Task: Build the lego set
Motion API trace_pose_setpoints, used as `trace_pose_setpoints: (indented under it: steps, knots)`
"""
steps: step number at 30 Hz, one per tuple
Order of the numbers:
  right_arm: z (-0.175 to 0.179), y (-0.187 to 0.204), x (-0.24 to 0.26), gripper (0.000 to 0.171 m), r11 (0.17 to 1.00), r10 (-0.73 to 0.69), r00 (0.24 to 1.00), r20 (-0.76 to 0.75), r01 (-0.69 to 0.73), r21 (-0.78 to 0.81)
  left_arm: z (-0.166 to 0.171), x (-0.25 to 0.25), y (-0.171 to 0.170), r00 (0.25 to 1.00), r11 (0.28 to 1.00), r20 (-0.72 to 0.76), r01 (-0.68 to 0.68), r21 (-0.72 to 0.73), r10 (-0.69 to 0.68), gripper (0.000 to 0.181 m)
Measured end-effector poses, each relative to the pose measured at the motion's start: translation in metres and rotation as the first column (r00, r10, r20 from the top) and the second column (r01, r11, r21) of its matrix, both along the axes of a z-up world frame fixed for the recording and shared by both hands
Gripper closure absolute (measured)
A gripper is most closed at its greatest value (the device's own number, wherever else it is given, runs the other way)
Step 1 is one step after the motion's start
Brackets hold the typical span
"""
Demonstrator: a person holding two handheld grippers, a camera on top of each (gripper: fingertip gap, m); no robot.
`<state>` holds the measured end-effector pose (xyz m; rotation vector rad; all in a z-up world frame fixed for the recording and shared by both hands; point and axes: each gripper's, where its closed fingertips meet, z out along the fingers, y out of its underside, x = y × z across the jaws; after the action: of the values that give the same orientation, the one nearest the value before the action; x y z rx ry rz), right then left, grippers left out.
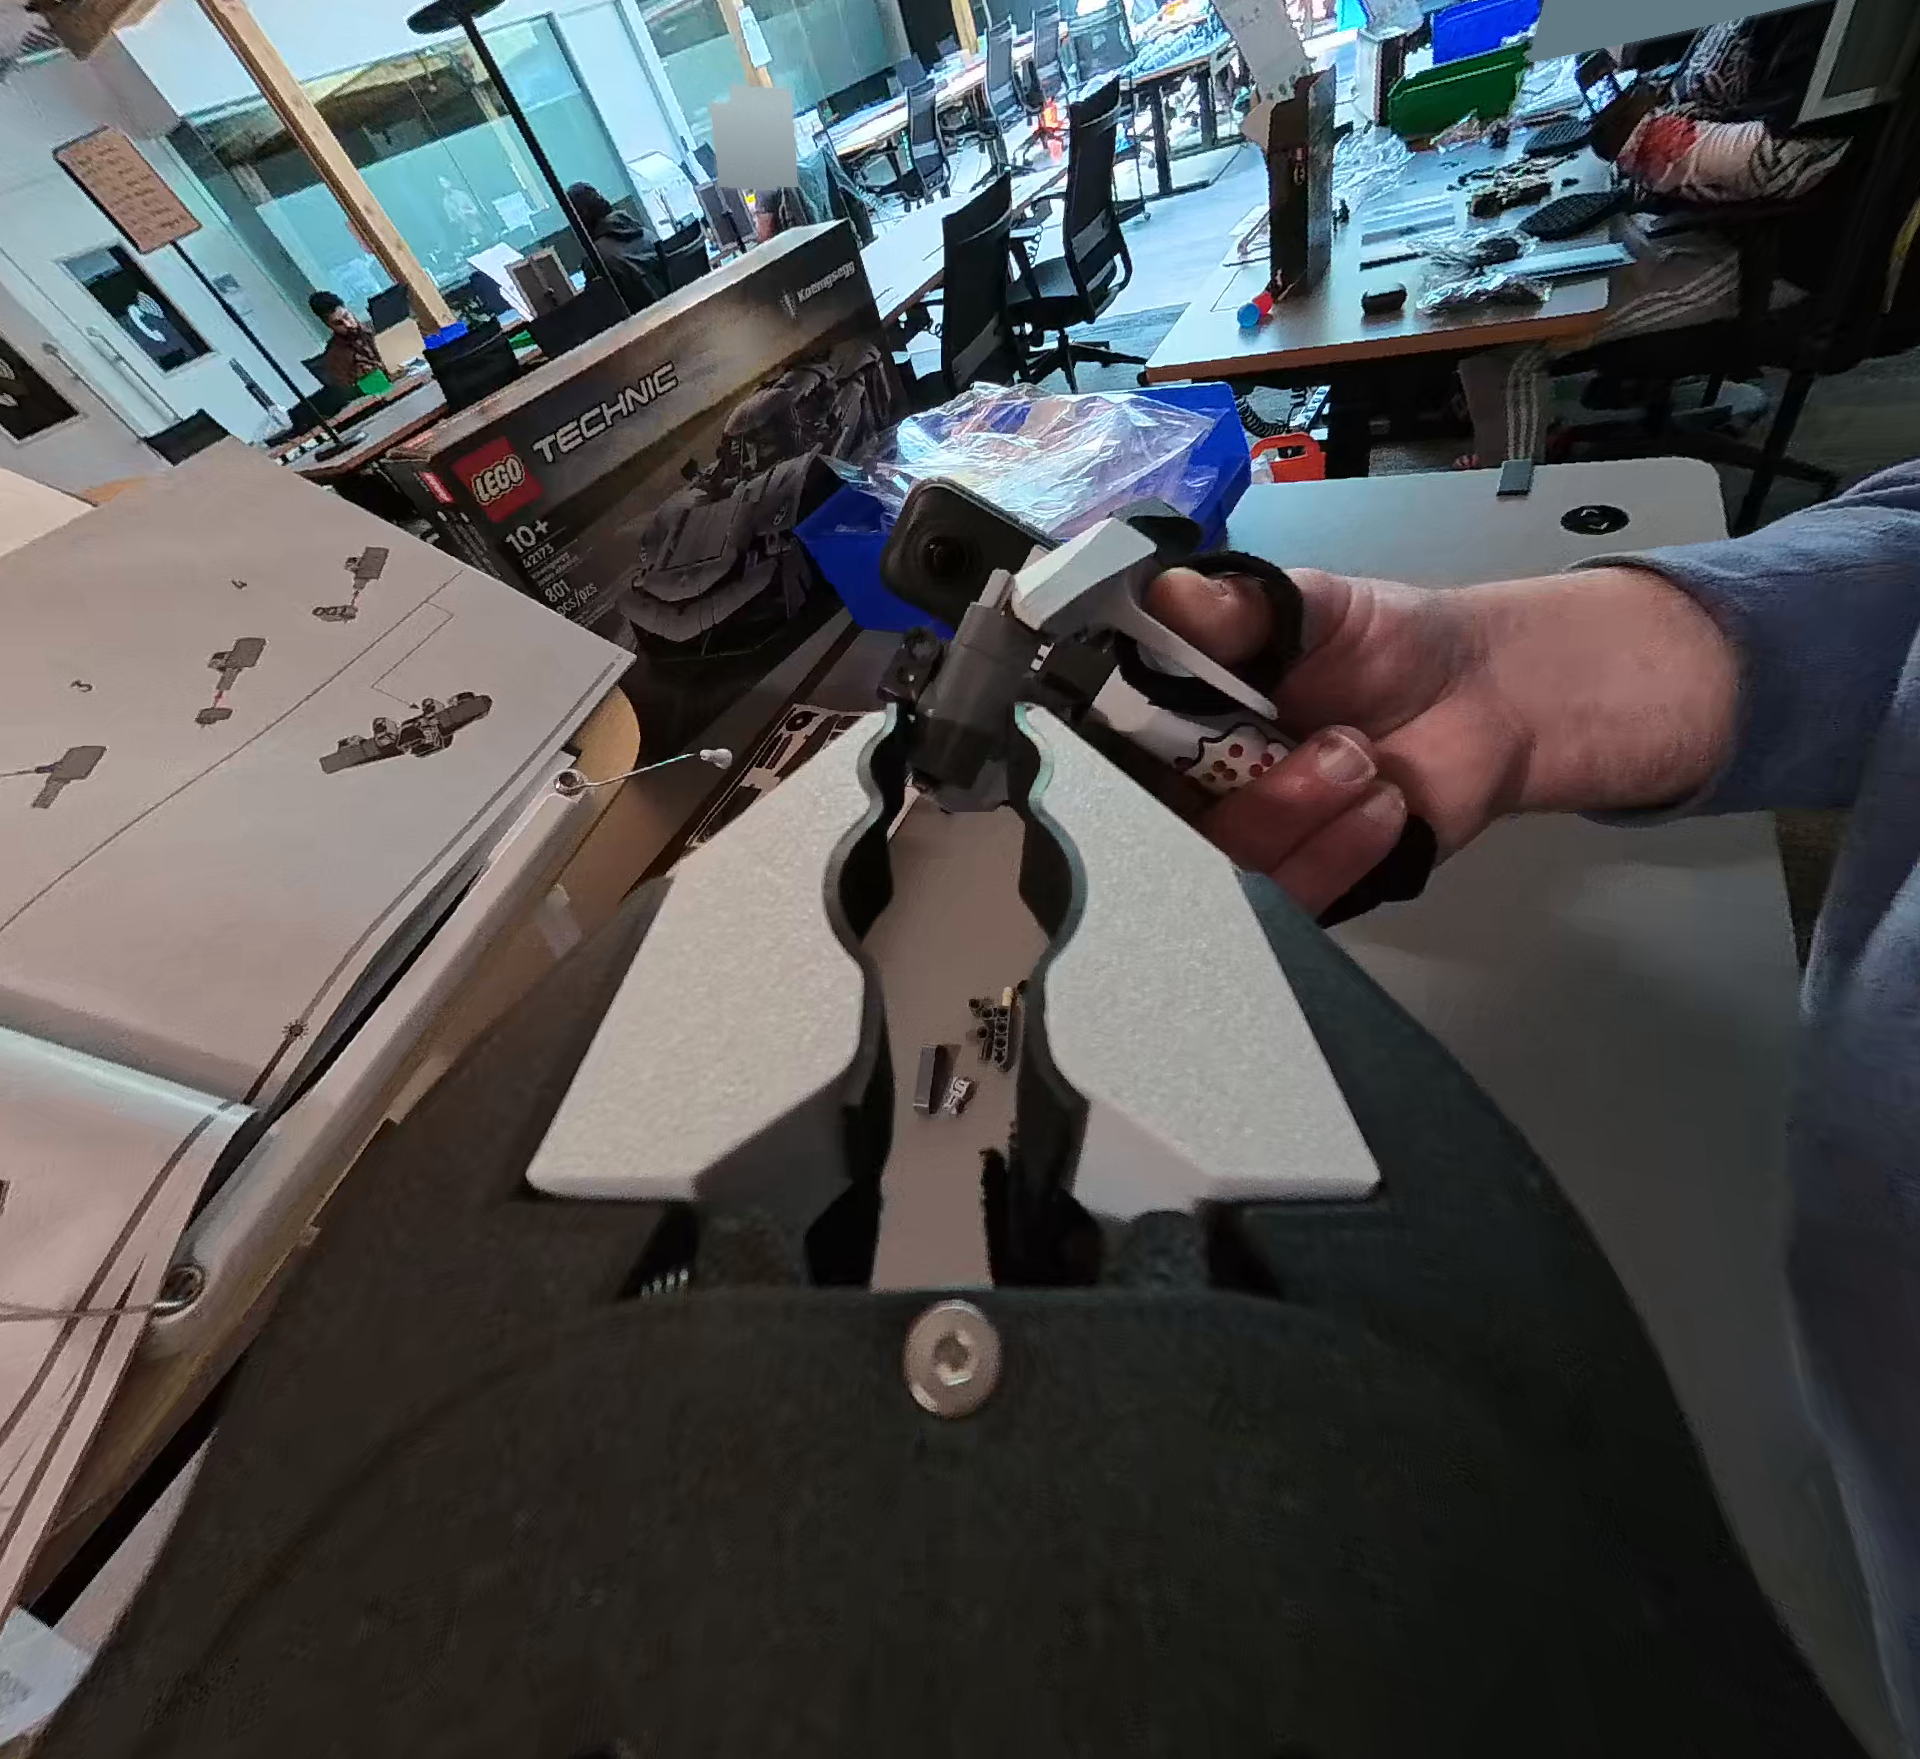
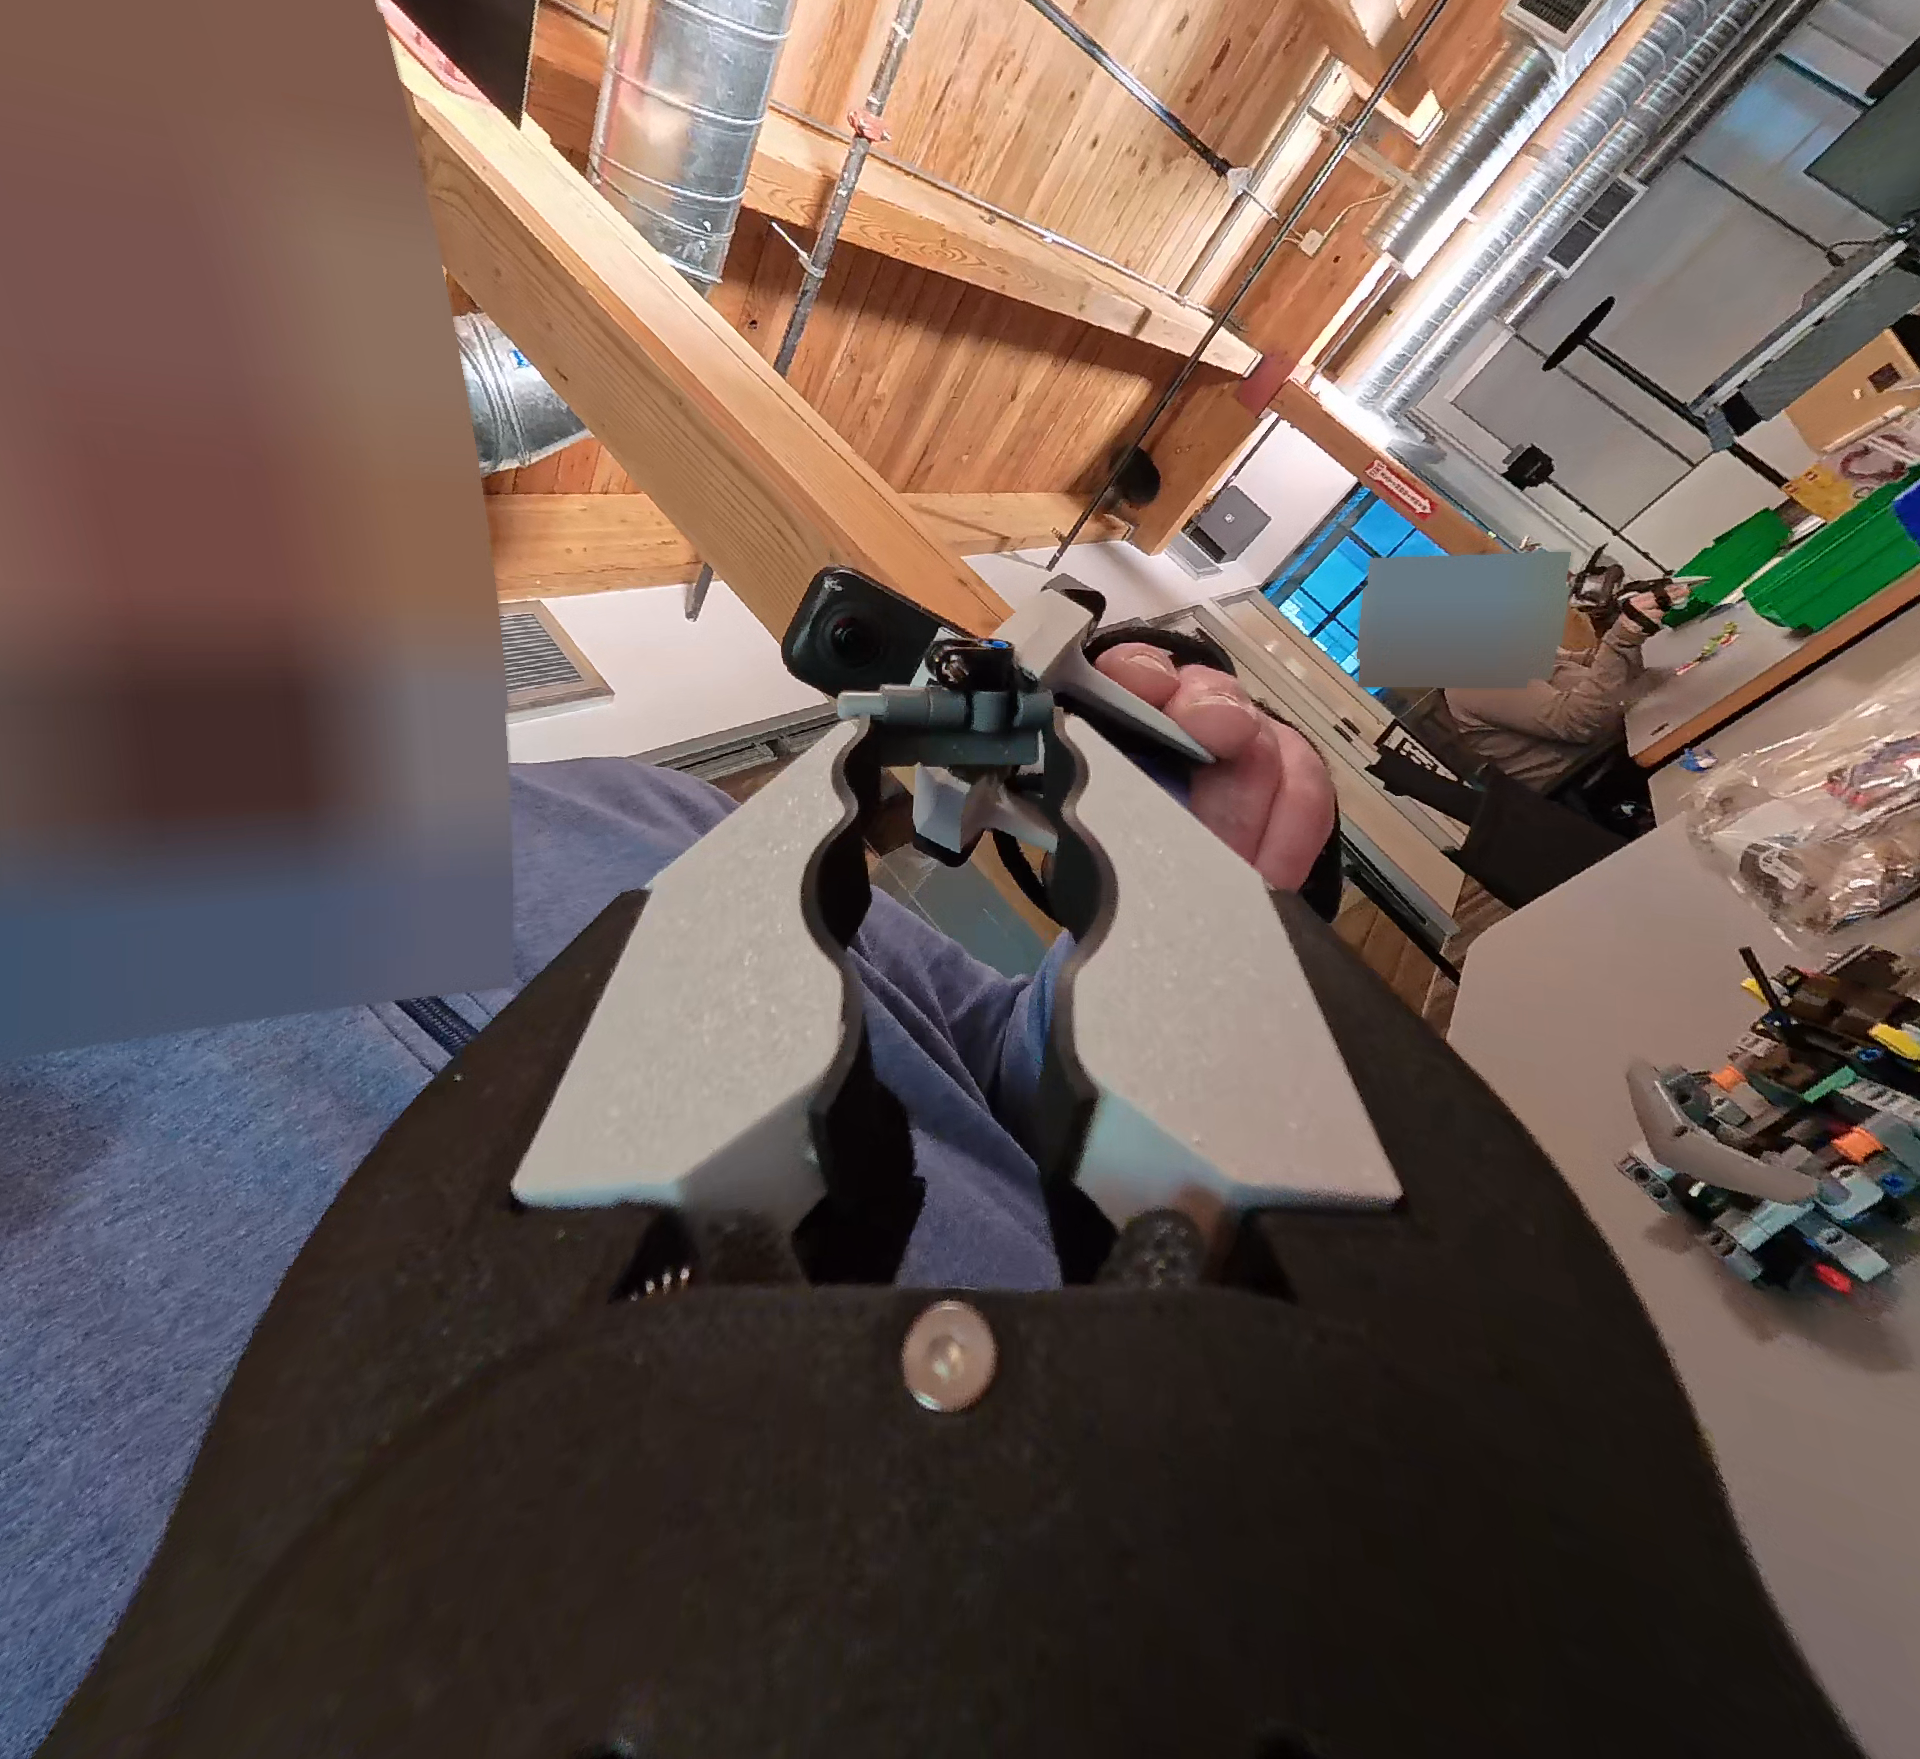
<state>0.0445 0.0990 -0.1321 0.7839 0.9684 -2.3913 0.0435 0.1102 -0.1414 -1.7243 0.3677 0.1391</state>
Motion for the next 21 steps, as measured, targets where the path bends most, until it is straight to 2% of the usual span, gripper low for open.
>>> trace_pose_setpoints:
  steps: [8, 21]
  knots:
    - [-0.013, 0.007, -0.008, 0.133, 0.995, -0.084, 0.996, 0.033, 0.082, 0.059, -0.005, -0.004, -0.004, 0.995, 1.000, 0.100, -0.015, 0.016, 0.013, 0.165]
    - [-0.039, 0.034, 0.001, 0.137, 0.973, -0.181, 0.983, 0.043, 0.172, 0.152, -0.022, -0.009, 0.015, 0.976, 1.000, 0.219, -0.014, -0.018, 0.018, 0.165]
